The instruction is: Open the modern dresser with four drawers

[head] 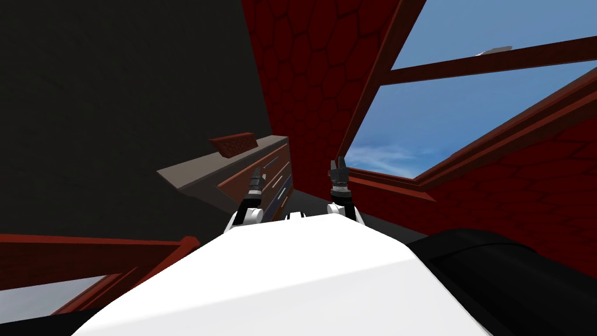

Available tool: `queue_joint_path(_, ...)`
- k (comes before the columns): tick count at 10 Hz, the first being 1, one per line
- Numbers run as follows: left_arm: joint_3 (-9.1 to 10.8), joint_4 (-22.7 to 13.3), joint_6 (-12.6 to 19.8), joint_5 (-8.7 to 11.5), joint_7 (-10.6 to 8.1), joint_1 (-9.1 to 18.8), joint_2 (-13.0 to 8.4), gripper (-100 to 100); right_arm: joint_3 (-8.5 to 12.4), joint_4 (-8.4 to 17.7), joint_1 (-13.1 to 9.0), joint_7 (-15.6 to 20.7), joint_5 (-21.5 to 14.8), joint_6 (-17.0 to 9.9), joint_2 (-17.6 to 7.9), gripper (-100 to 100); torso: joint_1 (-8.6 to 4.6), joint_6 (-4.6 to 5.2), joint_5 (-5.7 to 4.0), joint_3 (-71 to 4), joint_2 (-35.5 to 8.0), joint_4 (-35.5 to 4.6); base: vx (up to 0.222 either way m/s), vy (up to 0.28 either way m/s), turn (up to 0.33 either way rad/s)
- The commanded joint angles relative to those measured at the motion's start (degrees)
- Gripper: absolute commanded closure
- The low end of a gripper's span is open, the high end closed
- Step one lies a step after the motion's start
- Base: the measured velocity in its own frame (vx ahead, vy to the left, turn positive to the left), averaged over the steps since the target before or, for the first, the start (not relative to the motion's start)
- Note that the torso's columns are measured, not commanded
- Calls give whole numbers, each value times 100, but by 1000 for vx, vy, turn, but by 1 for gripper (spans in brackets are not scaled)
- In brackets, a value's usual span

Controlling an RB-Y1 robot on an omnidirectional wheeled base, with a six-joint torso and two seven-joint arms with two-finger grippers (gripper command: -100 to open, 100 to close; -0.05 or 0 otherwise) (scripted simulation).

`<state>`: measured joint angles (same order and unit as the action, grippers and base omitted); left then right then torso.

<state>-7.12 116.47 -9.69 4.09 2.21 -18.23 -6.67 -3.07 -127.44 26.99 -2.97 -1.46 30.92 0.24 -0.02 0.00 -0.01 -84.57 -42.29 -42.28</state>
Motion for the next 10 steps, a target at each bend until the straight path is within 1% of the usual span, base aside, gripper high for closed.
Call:
queue_joint_path(1,-35,-244,233,-29,-13,99,305,-100,0,0,0,0,0,0,0,0,1,0,0,0,0,0,7,7,-30)
queue_joint_path(3,-44,-297,294,-37,-16,124,490,-100,0,0,0,0,0,0,0,0,1,0,0,1,-1,0,2,2,-6)
queue_joint_path(4,-42,-265,283,-35,-14,114,436,-100,0,0,0,0,0,0,0,0,1,0,0,1,-1,-1,0,0,0)
queue_joint_path(5,-36,-93,459,-33,-5,104,453,-100,0,0,0,0,0,0,0,0,2,0,0,1,-1,0,76,-6,-7)
queue_joint_path(6,-32,-5,540,-31,-1,96,457,-100,0,0,1,0,0,0,0,0,1,0,0,-11,20,4,118,6,-4)
queue_joint_path(7,-30,-63,473,-27,-11,99,444,-100,0,0,2,0,0,0,0,0,5,0,1,-17,27,8,51,6,0)
queue_joint_path(8,-41,-239,323,-36,-11,116,448,100,0,0,1,0,0,0,0,0,4,0,2,-1,-1,2,-45,2,9)
queue_joint_path(9,-33,-140,413,-30,-12,124,446,100,0,0,-1,0,0,0,0,0,3,0,4,21,-33,-1,-15,4,-14)
queue_joint_path(10,-56,-57,423,-46,7,146,479,100,-1,0,-1,0,0,0,1,0,19,-8,21,11,-1,34,-19,-93,-10)
